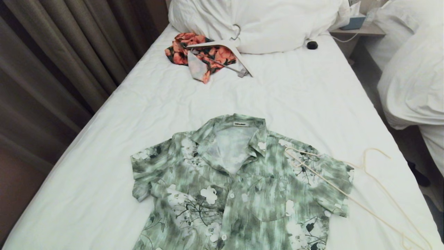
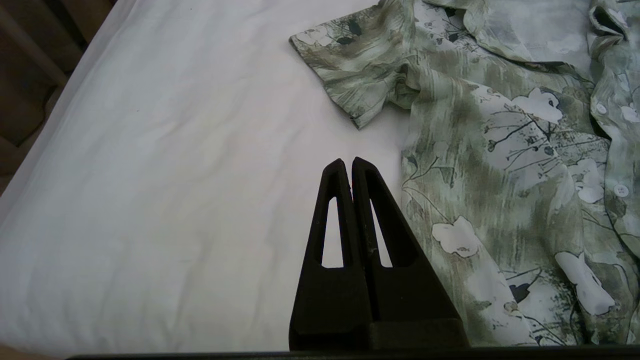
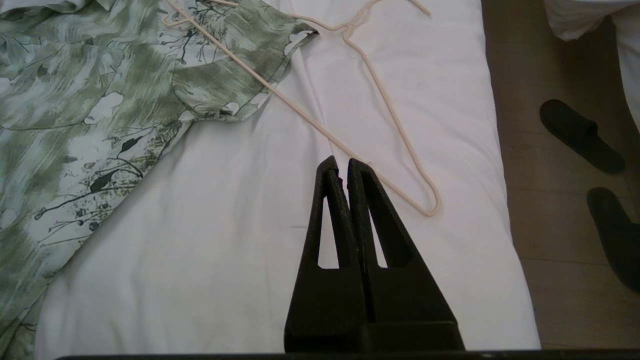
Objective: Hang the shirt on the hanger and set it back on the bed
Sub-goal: Lift the shirt and hanger
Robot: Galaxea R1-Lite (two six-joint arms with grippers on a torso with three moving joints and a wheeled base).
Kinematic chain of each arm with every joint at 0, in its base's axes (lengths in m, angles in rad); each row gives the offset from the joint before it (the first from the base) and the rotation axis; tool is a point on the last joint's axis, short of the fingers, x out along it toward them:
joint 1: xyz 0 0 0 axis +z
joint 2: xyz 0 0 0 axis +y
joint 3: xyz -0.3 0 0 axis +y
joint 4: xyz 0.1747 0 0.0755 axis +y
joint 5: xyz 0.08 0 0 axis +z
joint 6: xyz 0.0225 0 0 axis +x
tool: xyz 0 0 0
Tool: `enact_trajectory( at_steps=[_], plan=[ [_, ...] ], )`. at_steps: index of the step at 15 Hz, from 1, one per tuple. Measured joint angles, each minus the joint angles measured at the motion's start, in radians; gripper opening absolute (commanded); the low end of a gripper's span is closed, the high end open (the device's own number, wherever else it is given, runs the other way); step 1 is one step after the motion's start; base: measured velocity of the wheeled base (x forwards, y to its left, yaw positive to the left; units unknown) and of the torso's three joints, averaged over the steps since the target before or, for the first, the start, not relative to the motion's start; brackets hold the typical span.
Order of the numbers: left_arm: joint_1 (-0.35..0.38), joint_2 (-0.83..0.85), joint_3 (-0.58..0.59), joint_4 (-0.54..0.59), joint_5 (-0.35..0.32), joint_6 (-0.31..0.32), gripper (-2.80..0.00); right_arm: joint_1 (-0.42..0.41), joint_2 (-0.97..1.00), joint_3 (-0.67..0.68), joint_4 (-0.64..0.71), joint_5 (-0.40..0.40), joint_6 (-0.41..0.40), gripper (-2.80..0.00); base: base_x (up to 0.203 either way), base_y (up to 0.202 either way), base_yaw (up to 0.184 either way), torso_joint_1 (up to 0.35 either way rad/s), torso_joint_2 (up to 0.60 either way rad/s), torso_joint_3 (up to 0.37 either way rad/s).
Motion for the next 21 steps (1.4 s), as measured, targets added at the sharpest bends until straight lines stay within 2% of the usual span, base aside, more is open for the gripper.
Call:
enact_trajectory(
  at_steps=[6,10,15,18,21],
  plan=[
    [0.0,0.0,0.0,0.0,0.0,0.0,-2.8,0.0,0.0,-0.001,0.001,-0.001,-0.003,-2.8,0.0,0.0,0.0,0.0,0.0,0.0],
    [0.0,0.0,0.0,0.0,0.0,0.0,-2.8,0.001,0.001,-0.009,0.016,0.01,-0.04,-2.8,0.0,0.0,0.0,0.0,0.0,0.0],
    [0.0,0.0,0.0,0.0,0.0,0.0,-2.8,0.001,0.09,-0.104,0.039,0.024,-0.037,-2.8,0.0,0.0,0.0,0.0,0.0,0.0],
    [0.0,0.0,0.0,0.0,0.0,0.0,-2.8,0.002,0.239,-0.175,0.033,0.027,0.008,-2.8,0.0,0.0,0.0,0.0,0.0,0.0],
    [0.0,0.0,0.0,0.0,0.0,0.0,-2.8,0.002,0.445,-0.271,0.028,0.03,0.121,-2.8,0.0,0.0,0.0,0.0,0.0,0.0]
  ],
)
